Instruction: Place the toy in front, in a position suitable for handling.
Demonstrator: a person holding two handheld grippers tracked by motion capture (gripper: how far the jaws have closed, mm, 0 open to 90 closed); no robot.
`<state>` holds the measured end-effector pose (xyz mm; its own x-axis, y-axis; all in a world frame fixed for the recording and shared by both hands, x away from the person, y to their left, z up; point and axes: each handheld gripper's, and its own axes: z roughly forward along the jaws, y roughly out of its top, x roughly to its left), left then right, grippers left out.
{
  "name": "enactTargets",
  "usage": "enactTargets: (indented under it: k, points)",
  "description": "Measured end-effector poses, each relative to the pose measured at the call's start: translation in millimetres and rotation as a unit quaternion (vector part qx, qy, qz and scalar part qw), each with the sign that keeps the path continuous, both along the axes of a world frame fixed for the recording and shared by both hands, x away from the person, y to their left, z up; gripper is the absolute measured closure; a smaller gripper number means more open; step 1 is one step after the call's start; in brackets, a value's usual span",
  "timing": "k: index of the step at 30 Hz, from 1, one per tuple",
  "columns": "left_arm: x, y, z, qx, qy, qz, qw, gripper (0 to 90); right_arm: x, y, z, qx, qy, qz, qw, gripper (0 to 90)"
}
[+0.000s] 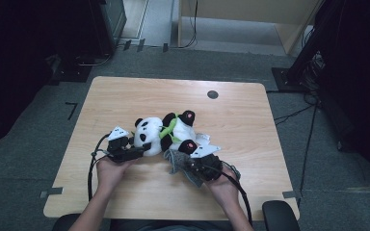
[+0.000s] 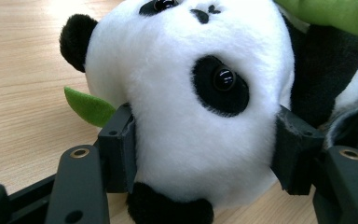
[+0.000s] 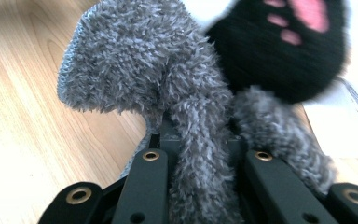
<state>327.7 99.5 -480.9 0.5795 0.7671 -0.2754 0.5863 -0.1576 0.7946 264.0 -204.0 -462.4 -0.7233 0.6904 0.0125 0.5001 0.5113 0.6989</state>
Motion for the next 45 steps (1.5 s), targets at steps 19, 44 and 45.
enactTargets:
  k: [19, 44, 45]
  points:
    - [0.3, -1.2, 2.0, 0.003, 0.000, -0.001, 1.0000, 34.3, 4.2, 72.9, -4.3, -0.004, 0.018, 0.109, 0.9939, 77.3]
    - [-0.1, -1.1, 1.4, 0.009, -0.005, -0.004, 0.9999, 34.3, 32.3, 91.8, -12.4, -0.022, 0.003, 0.076, 0.9968, 76.5]
    - [0.0, -1.0, 1.3, 0.008, -0.005, -0.004, 0.9999, 34.3, 30.6, 88.0, -12.3, -0.020, 0.004, 0.072, 0.9972, 76.5]
